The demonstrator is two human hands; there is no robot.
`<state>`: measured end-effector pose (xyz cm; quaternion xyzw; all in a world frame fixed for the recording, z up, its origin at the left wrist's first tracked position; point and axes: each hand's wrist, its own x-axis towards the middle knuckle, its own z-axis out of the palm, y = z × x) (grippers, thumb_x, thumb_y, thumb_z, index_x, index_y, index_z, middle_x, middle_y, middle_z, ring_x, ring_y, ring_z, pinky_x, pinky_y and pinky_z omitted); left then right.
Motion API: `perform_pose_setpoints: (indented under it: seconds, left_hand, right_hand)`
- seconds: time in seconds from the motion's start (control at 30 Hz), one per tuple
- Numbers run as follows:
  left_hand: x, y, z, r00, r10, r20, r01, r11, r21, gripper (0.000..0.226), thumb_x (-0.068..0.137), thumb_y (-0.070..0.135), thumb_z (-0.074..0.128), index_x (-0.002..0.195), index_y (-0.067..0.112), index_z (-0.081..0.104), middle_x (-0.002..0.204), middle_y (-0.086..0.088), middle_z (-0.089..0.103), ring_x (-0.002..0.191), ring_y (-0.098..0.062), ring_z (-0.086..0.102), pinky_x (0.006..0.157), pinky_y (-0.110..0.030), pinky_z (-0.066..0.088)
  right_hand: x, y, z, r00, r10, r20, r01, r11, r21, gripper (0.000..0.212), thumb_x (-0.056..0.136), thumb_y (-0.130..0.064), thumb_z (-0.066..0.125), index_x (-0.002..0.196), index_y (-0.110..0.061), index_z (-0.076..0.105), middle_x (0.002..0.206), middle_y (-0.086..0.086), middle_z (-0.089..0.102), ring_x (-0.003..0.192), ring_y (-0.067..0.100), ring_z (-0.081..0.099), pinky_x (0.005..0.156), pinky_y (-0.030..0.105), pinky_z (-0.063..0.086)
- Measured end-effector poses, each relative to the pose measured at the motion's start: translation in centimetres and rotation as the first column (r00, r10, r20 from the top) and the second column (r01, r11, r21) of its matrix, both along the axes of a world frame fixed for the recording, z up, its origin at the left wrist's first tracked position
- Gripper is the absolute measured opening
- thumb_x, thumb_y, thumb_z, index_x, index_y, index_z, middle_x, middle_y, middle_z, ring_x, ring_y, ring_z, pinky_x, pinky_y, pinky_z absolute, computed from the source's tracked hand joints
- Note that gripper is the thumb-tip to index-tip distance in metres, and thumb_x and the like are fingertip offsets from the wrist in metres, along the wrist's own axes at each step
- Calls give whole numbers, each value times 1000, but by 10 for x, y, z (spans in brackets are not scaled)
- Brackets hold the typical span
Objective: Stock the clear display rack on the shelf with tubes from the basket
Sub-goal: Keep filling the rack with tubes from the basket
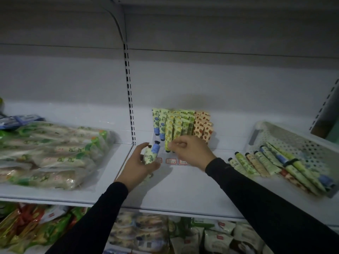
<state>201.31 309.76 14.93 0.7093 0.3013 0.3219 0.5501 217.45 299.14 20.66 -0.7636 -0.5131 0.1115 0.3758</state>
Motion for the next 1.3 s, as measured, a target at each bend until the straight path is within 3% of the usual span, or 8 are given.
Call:
perform_pose_setpoints:
  seconds: [0.17, 0.57, 0.67, 0.8, 0.93, 1.03, 1.2, 1.3]
  left_hand:
    - [5, -20, 22, 984, -172, -35, 172, 985, -3, 55, 77, 4, 79, 120, 28, 55, 95, -10, 67, 59, -11, 63, 58, -26, 55]
    - [0, -19, 25, 978, -160, 130, 182, 969, -170, 46, 79, 1, 77, 119, 17, 60, 81, -10, 66, 56, -23, 57, 51, -31, 47]
    - [0, -17, 26, 974, -168, 153, 195, 964, -180, 44, 78, 2, 79, 116, 18, 62, 79, -9, 66, 57, -23, 56, 52, -31, 46]
    - [-2, -13, 26, 974, -163, 159, 191, 964, -184, 45, 77, 1, 79, 115, 18, 63, 76, -8, 66, 57, -23, 56, 52, -31, 46]
    - [0, -13, 22, 974, -181, 134, 200, 968, -150, 46, 77, -1, 78, 117, 16, 62, 75, -10, 67, 56, -22, 56, 51, -31, 47]
    - [2, -12, 21, 974, -173, 144, 192, 972, -134, 44, 77, -2, 78, 115, 15, 62, 72, -9, 66, 53, -20, 55, 49, -30, 47]
    - [0, 3, 18, 982, -89, 168, 110, 986, -125, 32, 84, 7, 74, 112, 17, 63, 77, -10, 67, 52, -22, 56, 51, -31, 48]
    - [-2, 15, 9, 991, 26, 128, -12, 994, -110, 23, 90, 10, 66, 110, 22, 63, 85, -10, 68, 53, -21, 59, 55, -35, 52]
  right_hand:
    - [-10, -9, 5, 867, 87, -490, -80, 996, 34, 47, 90, -33, 67, 131, -14, 53, 108, 10, 69, 75, 16, 70, 61, 20, 56]
    - [7, -29, 7, 596, 130, -792, 15, 985, 173, 9, 92, -7, 62, 95, -2, 55, 91, 14, 65, 74, 21, 69, 65, 22, 59]
    - [14, -33, 0, 698, 144, -702, -109, 990, 95, 18, 91, -14, 66, 104, -4, 59, 100, 15, 64, 84, 23, 67, 75, 26, 60]
    - [19, -35, -5, 915, 217, -340, -265, 959, -102, 22, 89, -28, 67, 107, -16, 66, 105, 5, 69, 91, 16, 67, 84, 27, 57]
    - [7, -27, -1, 933, 325, -154, -351, 916, -195, 19, 88, -27, 71, 106, -24, 65, 96, -8, 69, 88, 3, 65, 81, 17, 51]
    - [-1, -14, -3, 927, 364, -90, -375, 906, -195, 17, 85, -23, 73, 95, -21, 59, 83, -2, 68, 75, 11, 64, 75, 28, 51]
    - [-7, -3, 2, 933, 343, -105, -356, 923, -145, 43, 89, -16, 68, 127, -23, 47, 89, -9, 67, 76, 2, 66, 68, 15, 52]
    - [-2, 5, 11, 970, 242, -23, -243, 966, -85, 48, 94, -25, 61, 138, -21, 44, 97, -3, 68, 84, 11, 68, 76, 26, 56]
